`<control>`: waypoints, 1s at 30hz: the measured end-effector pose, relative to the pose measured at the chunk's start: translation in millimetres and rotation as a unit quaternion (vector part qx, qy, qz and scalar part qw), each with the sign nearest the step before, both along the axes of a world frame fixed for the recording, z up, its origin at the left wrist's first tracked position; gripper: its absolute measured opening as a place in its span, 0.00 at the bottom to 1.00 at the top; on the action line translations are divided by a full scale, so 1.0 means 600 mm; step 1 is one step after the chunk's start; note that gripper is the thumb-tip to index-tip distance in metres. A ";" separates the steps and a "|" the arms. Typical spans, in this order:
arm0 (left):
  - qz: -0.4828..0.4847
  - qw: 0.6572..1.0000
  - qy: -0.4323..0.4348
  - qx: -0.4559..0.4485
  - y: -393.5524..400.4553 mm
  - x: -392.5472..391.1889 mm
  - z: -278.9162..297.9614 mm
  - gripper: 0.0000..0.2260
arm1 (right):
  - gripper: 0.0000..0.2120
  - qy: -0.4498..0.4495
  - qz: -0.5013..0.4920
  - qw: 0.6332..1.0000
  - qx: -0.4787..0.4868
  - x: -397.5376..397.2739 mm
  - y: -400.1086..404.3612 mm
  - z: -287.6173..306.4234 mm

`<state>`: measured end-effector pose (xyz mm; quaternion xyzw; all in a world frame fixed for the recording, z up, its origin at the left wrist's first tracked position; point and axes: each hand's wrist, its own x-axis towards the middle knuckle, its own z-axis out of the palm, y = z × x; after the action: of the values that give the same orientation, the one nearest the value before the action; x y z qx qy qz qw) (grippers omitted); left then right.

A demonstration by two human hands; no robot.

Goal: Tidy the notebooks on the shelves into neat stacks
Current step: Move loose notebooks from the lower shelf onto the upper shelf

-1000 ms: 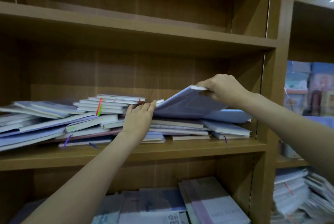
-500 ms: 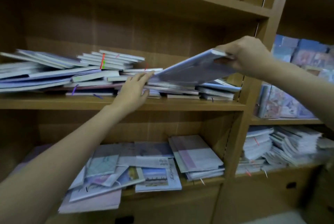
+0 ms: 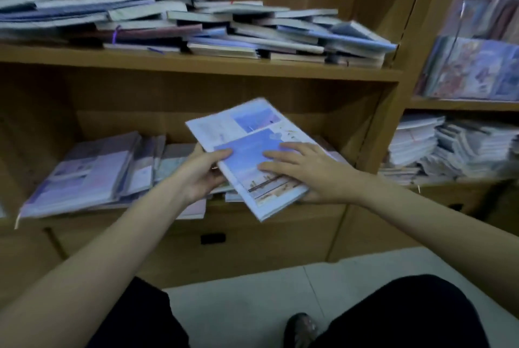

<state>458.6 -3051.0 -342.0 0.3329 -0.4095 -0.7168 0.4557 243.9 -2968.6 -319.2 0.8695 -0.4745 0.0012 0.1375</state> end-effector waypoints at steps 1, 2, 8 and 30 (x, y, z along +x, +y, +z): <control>0.006 0.999 -0.033 -0.001 0.000 0.005 -0.010 0.19 | 0.39 0.007 -0.070 0.993 0.094 -0.007 -0.009 -0.011; 0.020 0.998 -0.060 -0.002 -0.004 0.010 -0.018 0.19 | 0.41 0.004 -0.125 0.978 0.170 -0.018 -0.019 -0.021; 0.070 0.992 -0.105 0.025 -0.063 0.043 -0.037 0.21 | 0.38 -0.315 -0.235 0.859 0.329 -0.051 -0.067 -0.086; -0.110 0.545 -0.759 -0.340 -0.308 -0.099 -0.203 0.22 | 0.38 -0.224 -0.437 0.861 0.128 -0.233 -0.263 -0.192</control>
<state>399.4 -3235.8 -463.7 0.5253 -0.8490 -0.0489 -0.0281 104.2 -3126.3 -434.3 0.5590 -0.8198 0.0751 -0.0989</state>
